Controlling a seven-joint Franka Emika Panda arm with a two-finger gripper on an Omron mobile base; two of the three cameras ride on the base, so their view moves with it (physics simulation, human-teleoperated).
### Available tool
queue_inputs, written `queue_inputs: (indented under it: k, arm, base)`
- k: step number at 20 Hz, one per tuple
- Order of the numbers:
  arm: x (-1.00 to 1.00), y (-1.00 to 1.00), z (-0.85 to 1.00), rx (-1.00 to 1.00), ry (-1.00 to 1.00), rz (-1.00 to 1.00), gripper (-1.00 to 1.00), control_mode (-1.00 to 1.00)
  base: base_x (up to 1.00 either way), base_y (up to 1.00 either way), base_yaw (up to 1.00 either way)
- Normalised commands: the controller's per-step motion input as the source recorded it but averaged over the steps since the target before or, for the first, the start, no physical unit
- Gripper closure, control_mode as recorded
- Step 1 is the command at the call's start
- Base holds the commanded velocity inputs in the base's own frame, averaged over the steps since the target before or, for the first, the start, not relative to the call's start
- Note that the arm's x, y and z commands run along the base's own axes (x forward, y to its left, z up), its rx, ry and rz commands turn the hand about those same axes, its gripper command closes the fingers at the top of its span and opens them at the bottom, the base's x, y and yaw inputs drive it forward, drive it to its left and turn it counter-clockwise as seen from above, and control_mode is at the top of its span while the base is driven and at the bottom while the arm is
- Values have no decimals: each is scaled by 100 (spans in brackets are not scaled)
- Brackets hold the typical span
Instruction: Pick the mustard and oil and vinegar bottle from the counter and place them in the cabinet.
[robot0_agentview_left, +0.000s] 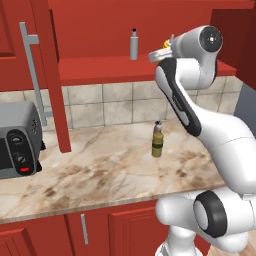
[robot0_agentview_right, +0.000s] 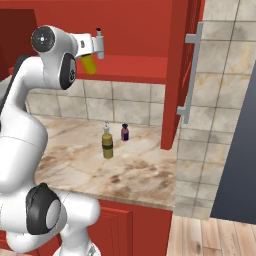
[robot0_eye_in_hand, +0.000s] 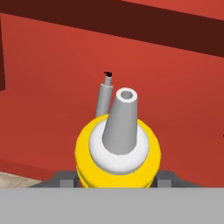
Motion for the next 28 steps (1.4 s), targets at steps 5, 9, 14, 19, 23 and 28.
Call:
queue_inputs:
  k: [5, 9, 14, 19, 23, 28]
  arm:
    - [23, 0, -24, 0, 0, 0, 100, -100]
    - [23, 0, -11, 0, 0, 0, 100, -100]
    - [30, -5, -1, 0, -1, 0, 100, -100]
    - [31, -7, 0, 2, -2, 0, 100, -100]
    - [31, -3, 0, 3, 0, 0, 100, -100]
    - [27, -1, 0, 3, 0, 0, 100, -100]
  base:
    - [0, 0, 0]
    - [0, 0, 0]
    - [0, 0, 0]
    - [0, 0, 0]
    - [0, 0, 0]
    - [0, 0, 0]
